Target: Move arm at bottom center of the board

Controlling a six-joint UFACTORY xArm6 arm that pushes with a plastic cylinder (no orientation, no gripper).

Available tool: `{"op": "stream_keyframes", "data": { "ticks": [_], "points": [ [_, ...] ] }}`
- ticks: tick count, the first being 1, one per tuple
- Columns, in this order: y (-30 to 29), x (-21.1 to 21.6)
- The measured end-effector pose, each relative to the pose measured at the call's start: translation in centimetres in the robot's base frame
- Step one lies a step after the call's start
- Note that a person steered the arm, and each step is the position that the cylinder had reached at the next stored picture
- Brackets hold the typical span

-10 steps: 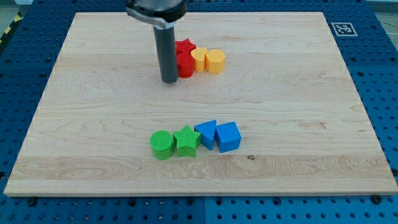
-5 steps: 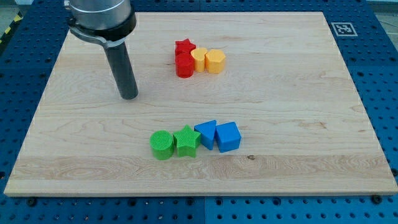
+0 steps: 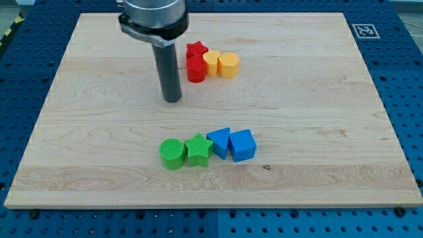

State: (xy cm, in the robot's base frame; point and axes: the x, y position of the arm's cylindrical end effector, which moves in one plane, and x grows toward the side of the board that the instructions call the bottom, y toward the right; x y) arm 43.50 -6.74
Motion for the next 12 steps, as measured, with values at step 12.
{"op": "stream_keyframes", "data": {
  "ticks": [12],
  "points": [
    [19.3,18.3]
  ]
}}
